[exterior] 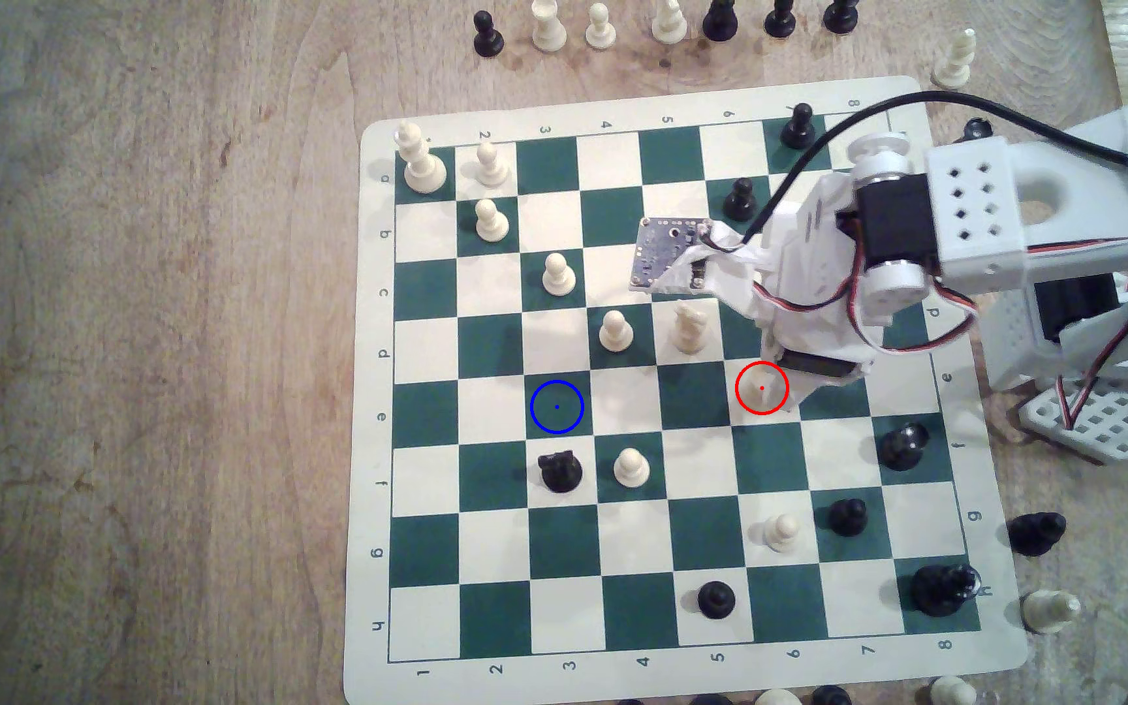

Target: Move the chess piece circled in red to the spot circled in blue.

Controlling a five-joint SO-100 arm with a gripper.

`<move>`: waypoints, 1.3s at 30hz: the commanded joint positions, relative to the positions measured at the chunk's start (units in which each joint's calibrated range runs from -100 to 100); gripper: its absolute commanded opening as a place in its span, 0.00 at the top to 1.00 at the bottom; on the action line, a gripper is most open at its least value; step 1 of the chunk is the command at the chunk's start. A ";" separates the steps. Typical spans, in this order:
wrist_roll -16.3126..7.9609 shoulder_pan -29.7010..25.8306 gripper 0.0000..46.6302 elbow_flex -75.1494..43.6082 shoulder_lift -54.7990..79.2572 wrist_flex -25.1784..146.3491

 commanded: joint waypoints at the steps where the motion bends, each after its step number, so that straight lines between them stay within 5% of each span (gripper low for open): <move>1: 0.24 -0.41 0.58 -2.96 0.22 -0.52; 39: -0.24 -2.44 0.77 -7.86 9.22 -4.53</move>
